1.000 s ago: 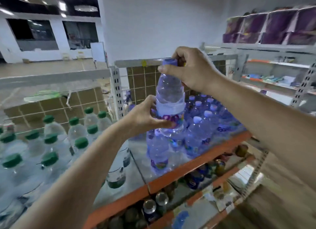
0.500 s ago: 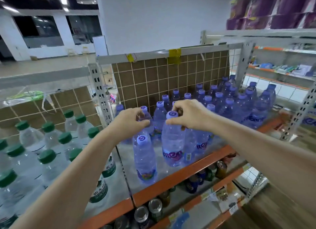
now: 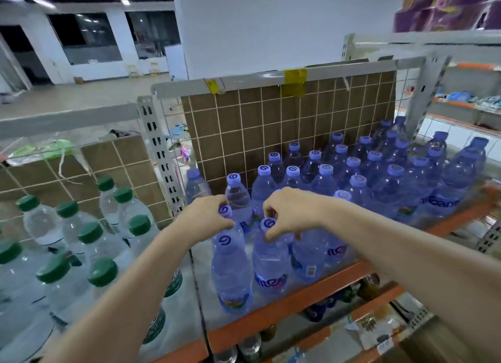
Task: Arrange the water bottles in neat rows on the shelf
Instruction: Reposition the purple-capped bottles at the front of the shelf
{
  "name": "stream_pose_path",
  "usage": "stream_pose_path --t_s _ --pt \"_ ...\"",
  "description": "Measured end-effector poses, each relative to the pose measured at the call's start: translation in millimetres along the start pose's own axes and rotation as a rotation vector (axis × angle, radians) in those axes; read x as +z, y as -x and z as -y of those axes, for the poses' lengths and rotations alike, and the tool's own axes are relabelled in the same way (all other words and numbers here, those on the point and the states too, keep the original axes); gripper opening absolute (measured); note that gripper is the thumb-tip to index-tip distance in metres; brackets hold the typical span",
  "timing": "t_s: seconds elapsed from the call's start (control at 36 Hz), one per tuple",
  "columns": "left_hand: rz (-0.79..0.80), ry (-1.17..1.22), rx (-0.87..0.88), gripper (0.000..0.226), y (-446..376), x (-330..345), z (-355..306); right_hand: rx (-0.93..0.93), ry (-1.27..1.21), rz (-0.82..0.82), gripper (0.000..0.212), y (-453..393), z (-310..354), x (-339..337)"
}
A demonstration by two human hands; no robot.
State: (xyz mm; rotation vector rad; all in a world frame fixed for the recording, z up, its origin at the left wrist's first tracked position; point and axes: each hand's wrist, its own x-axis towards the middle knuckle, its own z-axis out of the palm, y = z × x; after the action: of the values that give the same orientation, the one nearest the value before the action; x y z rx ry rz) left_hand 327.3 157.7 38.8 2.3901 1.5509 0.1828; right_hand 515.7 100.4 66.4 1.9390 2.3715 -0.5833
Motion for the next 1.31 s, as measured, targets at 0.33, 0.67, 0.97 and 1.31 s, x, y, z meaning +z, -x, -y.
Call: stream_pose_path --t_s 0.33,0.67,0.97,1.31 --pt "-0.084 0.165 -0.057 0.017 1.3 4.6 -5.8 -0.017 0.174 -0.109 0.045 -23.2 -53.6 -32.3" --pt "-0.098 0.163 -0.119 0.023 -15.8 8.2 -11.4 -0.055 0.079 -0.123 0.025 -47.7 -66.2 -20.0" --pt "-0.034 0.118 -0.150 0.019 -25.1 11.3 -9.4 0.054 -0.029 0.003 0.021 -54.1 -83.6 -29.7" --pt "-0.042 -0.033 -0.248 0.013 -21.6 9.9 -27.4 0.059 0.010 0.123 0.023 -63.3 -75.7 -37.0"
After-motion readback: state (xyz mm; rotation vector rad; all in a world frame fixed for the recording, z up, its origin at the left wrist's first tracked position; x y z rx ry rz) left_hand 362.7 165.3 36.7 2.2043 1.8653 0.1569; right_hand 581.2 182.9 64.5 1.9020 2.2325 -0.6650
